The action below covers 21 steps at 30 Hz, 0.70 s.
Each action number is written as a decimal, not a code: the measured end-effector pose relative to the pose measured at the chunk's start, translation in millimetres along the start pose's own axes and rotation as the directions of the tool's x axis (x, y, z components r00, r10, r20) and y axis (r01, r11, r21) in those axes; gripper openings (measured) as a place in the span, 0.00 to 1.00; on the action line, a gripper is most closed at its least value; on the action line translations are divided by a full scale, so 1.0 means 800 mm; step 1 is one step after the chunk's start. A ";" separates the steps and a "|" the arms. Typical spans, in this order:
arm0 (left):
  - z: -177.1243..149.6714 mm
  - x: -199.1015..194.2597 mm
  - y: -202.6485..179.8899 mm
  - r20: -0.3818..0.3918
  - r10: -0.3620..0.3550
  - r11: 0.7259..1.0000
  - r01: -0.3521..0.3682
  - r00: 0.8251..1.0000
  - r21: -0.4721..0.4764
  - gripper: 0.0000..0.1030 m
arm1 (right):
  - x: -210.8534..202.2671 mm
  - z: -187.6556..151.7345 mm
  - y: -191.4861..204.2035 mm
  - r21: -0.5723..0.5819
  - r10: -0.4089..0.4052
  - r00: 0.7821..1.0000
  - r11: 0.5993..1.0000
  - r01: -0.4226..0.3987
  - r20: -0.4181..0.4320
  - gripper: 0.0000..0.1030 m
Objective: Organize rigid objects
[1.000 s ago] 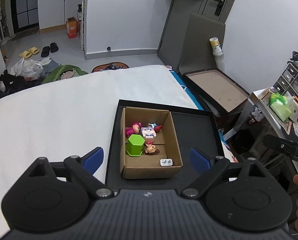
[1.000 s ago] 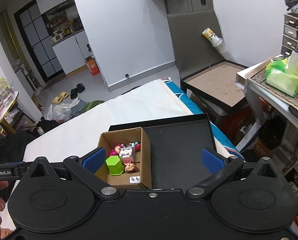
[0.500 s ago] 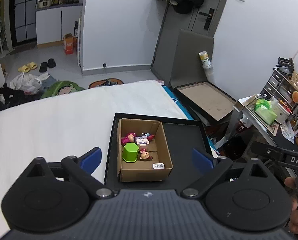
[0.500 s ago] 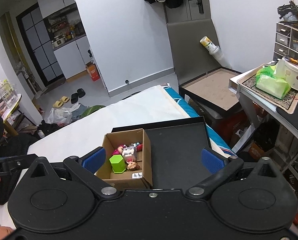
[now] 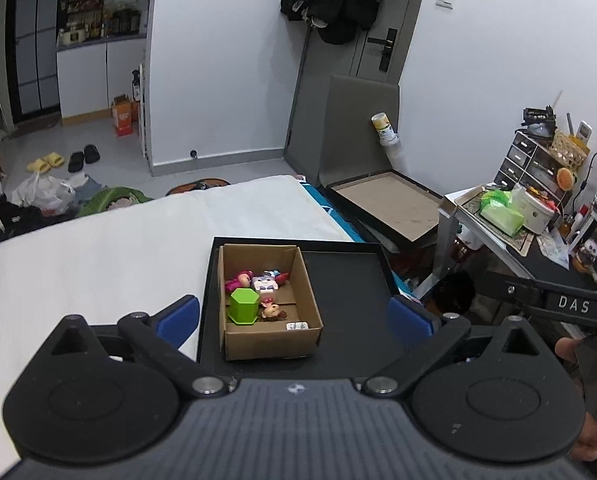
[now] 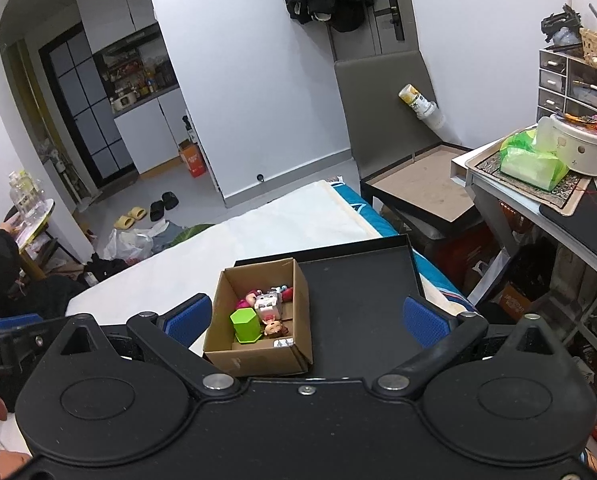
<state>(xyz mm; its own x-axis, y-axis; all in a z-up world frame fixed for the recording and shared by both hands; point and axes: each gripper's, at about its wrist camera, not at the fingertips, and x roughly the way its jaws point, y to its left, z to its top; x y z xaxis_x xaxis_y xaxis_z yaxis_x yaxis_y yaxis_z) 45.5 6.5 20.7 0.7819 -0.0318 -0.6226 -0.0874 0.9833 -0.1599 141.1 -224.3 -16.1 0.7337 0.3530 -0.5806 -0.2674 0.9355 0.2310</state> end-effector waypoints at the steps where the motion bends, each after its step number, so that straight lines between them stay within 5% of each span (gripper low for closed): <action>1: -0.002 -0.002 -0.003 0.000 0.008 1.000 -0.008 1.000 0.013 0.97 | -0.003 -0.001 0.001 -0.001 0.003 1.000 1.000 -0.003 0.003 1.00; 21: -0.020 -0.004 0.010 -0.023 0.023 1.000 -0.023 0.999 -0.009 0.98 | -0.017 -0.019 0.018 -0.043 0.036 0.999 0.998 -0.035 0.006 1.00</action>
<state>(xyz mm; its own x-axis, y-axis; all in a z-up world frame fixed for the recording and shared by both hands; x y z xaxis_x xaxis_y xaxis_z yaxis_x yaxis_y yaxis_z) 32.3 11.3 9.2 0.7650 -0.0134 -0.6439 -0.1108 0.9821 -0.1521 117.8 -215.8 -16.7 0.7274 0.3860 -0.5674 -0.3198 0.9222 0.2174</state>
